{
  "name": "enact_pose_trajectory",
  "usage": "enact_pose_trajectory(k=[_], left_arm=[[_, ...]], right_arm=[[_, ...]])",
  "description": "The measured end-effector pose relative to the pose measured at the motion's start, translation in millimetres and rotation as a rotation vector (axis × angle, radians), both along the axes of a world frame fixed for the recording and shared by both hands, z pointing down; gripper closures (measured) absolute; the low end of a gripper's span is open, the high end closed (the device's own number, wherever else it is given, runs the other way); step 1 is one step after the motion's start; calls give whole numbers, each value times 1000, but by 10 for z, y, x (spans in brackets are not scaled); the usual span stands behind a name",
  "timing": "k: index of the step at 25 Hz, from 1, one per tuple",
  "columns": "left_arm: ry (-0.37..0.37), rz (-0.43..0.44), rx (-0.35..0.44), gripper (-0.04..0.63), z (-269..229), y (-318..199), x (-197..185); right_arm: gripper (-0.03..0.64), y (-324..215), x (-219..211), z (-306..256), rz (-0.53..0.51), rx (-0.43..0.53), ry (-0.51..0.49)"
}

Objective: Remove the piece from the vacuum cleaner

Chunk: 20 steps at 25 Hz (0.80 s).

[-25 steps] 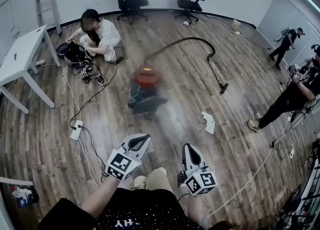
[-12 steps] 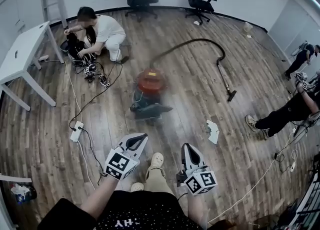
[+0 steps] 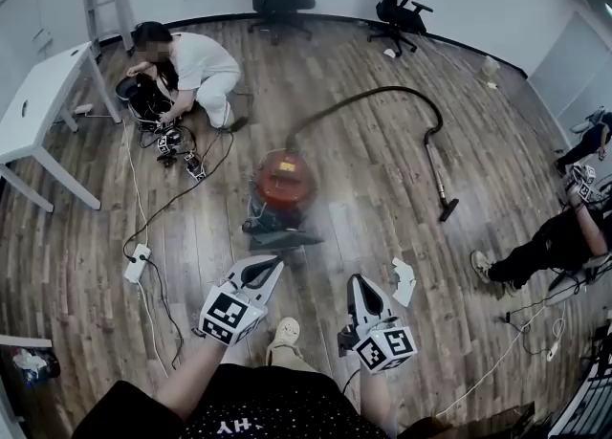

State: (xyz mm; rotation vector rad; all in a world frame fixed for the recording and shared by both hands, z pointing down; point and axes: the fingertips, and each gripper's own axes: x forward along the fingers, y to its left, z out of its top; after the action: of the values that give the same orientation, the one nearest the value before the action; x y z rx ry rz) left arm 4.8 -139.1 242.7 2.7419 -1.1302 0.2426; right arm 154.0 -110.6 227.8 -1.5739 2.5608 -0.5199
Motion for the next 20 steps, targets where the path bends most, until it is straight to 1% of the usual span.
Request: enact_pose_trajectory(k=[3,6,10,13,16,18,20], left_arm=[[5,0,2,588,13,-224,78],[16,2,19,588,4,-436,134],[2,-27,34,588,6,-696,164],[-18,-33,48,588,-13,-824,211],[-42,-24,51,588,28,-891,218],[-58,-25,38,588,103,-950,160],[-60,-38,23,588,166,-1048,82]], right_arm=[[606,-293,-11,37,-41,-6,-8],[606,-589,-13,-4,-92,-1,-47],[606,-909,-23,-147,-179,26,-59],[606,-1044,4,-115,-225,13,-65],[606,-1118,36,50,-247,-22,-54],[606,-1168,67,148,-243,-39,-55],[606,-1255,118,226,-231,-54,-67]])
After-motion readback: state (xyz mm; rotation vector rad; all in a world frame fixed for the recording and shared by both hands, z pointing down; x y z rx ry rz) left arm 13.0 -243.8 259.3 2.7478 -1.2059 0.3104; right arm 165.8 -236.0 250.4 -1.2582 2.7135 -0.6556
